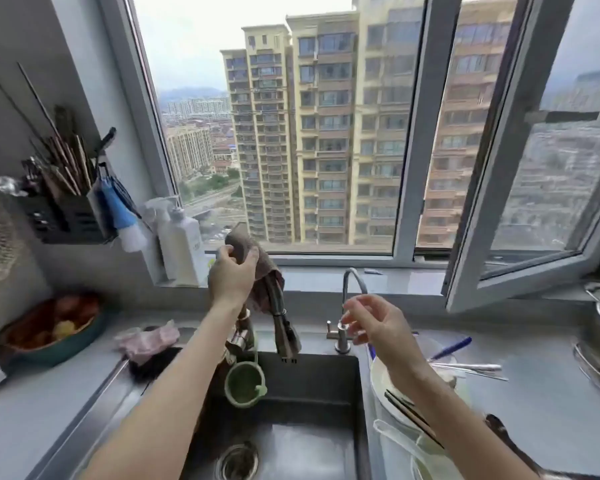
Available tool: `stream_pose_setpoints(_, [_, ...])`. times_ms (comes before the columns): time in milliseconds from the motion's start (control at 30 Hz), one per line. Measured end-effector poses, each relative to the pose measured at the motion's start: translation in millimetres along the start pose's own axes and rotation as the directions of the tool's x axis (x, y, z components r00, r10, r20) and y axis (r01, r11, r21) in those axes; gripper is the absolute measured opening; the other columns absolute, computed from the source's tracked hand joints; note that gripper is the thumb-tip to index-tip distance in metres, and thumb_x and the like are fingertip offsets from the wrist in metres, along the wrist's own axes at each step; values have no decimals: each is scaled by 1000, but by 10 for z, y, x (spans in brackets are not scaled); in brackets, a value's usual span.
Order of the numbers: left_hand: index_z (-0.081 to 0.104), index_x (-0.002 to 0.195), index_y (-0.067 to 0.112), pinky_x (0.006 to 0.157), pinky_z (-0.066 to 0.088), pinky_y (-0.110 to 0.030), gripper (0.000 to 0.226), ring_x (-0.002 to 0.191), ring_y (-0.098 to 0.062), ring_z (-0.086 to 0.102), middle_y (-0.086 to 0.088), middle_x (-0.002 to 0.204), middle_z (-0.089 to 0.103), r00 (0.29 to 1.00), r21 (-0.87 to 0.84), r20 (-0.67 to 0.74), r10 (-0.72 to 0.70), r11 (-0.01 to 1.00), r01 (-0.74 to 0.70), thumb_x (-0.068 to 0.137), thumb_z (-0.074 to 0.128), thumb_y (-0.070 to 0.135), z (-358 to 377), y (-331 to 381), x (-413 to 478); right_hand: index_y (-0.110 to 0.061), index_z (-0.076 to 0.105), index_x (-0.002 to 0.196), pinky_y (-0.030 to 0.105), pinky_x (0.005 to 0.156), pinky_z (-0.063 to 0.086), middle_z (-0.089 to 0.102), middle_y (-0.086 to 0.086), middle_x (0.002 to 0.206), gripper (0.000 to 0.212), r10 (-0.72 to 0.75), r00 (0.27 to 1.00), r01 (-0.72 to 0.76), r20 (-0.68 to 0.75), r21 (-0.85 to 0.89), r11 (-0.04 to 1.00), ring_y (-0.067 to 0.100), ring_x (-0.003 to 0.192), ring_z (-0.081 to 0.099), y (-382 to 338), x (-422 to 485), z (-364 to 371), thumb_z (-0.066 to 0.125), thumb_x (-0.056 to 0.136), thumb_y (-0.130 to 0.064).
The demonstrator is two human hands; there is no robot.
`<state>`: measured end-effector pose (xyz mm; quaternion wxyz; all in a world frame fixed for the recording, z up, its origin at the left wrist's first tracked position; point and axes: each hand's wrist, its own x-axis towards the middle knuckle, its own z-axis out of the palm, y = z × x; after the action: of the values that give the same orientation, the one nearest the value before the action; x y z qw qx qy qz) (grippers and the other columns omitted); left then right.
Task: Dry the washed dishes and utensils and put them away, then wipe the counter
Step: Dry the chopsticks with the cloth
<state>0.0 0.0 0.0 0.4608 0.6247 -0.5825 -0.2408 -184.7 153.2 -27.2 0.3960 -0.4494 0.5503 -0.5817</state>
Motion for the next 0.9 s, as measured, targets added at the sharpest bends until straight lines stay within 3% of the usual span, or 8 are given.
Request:
stream_pose_setpoints(167, [43, 132, 3, 93, 41, -34, 62, 118, -31, 52, -15, 129, 55, 998, 6, 30, -54, 999, 53, 84, 66, 34, 222, 67, 360, -8, 64, 91, 23, 60, 48, 65, 4, 75, 15, 27, 999, -28, -18, -59, 998, 14, 68, 57, 146, 277, 103, 57, 94, -20])
stream_pose_setpoints(367, [67, 108, 3, 75, 43, -26, 33, 99, -28, 62, -13, 103, 68, 999, -5, -43, 16, 1000, -16, 77, 72, 14, 137, 100, 294, -9, 63, 94, 23, 62, 49, 66, 4, 79, 15, 83, 997, -83, -6, -97, 992, 16, 72, 58, 202, 399, 56, 55, 95, -22])
stream_pose_setpoints(467, [70, 107, 5, 79, 50, -28, 33, 92, -22, 64, -8, 96, 69, 980, -3, 90, 177, 984, -177, 74, 71, 6, 43, 312, 12, -22, 62, 99, 24, 70, 51, 67, 3, 95, 10, 51, 998, -49, 19, -101, 994, 18, 86, 61, 162, 358, 19, 55, 95, -28])
stream_pose_setpoints(533, [70, 107, 10, 81, 53, -30, 33, 82, -15, 64, -3, 92, 70, 922, -13, 251, 295, 953, -302, 75, 72, 8, 12, 513, -287, -34, 55, 113, 23, 71, 52, 62, 0, 112, 25, 28, 999, -24, 39, -97, 995, 15, 100, 61, 109, 299, -68, 57, 89, -43])
stream_pose_setpoints(633, [69, 106, 21, 69, 51, -18, 32, 71, -1, 59, 15, 80, 64, 795, -89, 413, 445, 888, -451, 76, 74, 11, 27, 844, -745, -47, 33, 138, 17, 70, 49, 45, -7, 137, 79, 31, 994, -27, 108, -39, 999, -1, 110, 53, 16, 150, -308, 57, 66, -71])
stream_pose_setpoints(733, [70, 102, 21, 67, 54, -19, 26, 74, -7, 64, 12, 85, 68, 669, -210, 571, 476, 872, -442, 77, 74, 13, 220, 1083, -1106, -49, 27, 142, 18, 84, 52, 46, -8, 142, 107, -29, 983, 16, 181, 71, 997, 4, 119, 56, -5, -74, -650, 69, 49, -79])
stream_pose_setpoints(833, [72, 97, 19, 67, 54, -22, 22, 75, -11, 66, 5, 86, 71, 561, -298, 702, 438, 897, -327, 76, 75, 17, 593, 1212, -1459, -36, 40, 140, 24, 81, 53, 59, 0, 132, 92, -41, 993, 24, 111, 150, 988, 17, 116, 61, 35, -331, -1019, 79, 59, -60])
stream_pose_setpoints(900, [71, 91, 24, 70, 53, -22, 16, 78, -12, 67, 5, 84, 71, 491, -337, 750, 444, 894, -294, 77, 74, 16, 845, 1269, -1670, -27, 48, 135, 28, 81, 54, 64, 4, 124, 63, -32, 999, 32, 3, 153, 988, 21, 113, 62, 102, -483, -1259, 73, 78, -35])
